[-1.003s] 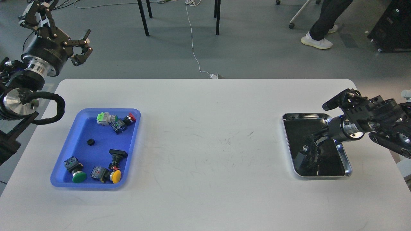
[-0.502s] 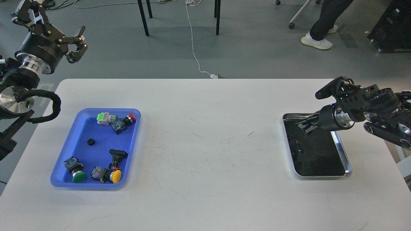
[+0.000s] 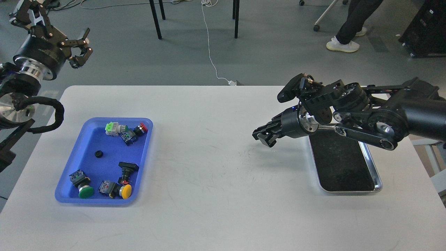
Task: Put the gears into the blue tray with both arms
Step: 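Carry the gear to the table center, release, and withdraw the right arm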
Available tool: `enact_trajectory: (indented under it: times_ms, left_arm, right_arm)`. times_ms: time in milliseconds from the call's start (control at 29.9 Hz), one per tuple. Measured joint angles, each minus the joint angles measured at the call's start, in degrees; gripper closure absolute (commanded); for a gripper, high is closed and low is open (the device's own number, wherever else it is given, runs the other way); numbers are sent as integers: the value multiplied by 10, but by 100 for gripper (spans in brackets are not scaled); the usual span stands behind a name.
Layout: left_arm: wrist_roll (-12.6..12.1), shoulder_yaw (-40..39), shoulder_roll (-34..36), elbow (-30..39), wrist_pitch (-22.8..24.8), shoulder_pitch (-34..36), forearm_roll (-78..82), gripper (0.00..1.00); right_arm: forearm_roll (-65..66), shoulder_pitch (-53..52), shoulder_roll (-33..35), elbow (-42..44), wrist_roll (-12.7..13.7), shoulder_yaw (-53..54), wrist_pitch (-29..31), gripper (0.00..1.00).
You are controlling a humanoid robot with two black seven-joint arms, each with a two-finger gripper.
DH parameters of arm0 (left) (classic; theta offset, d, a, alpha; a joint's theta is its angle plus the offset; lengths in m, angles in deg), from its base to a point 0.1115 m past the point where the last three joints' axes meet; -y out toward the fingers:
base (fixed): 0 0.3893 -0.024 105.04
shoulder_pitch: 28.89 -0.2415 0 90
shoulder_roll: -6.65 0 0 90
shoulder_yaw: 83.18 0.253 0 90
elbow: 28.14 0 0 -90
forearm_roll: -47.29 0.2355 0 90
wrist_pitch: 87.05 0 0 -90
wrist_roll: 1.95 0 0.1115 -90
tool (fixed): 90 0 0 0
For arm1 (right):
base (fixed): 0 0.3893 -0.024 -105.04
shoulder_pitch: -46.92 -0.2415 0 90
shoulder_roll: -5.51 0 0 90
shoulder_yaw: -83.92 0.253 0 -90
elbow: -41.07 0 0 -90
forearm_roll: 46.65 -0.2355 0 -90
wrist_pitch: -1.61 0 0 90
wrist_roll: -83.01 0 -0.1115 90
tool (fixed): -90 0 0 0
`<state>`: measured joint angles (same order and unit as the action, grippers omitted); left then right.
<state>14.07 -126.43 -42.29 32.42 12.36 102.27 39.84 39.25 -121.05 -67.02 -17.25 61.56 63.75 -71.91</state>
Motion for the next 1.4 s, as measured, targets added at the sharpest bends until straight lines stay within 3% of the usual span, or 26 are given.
enact_trajectory:
  times_ms: [368, 869, 1137, 1337, 1404]
  left_arm:
    - [0, 0, 18, 1, 1, 0, -2, 3]
    - [1, -2, 43, 11, 0, -2, -3, 3]
    - [1, -1, 36, 11, -1, -2, -3, 3]
    - [0, 0, 36, 11, -1, -2, -3, 2]
    - [0, 0, 37, 11, -1, -2, -2, 2]
  right_arm:
    - [-2, 47, -129, 74, -2, -9, 0, 85]
    - [-2, 85, -161, 118, -2, -18, -9, 76]
    - [-2, 85, -156, 121, -3, -26, -17, 55]
    - [-2, 81, -153, 120, -3, -33, -18, 25]
    - [-4, 75, -148, 120, -3, -29, -18, 23]
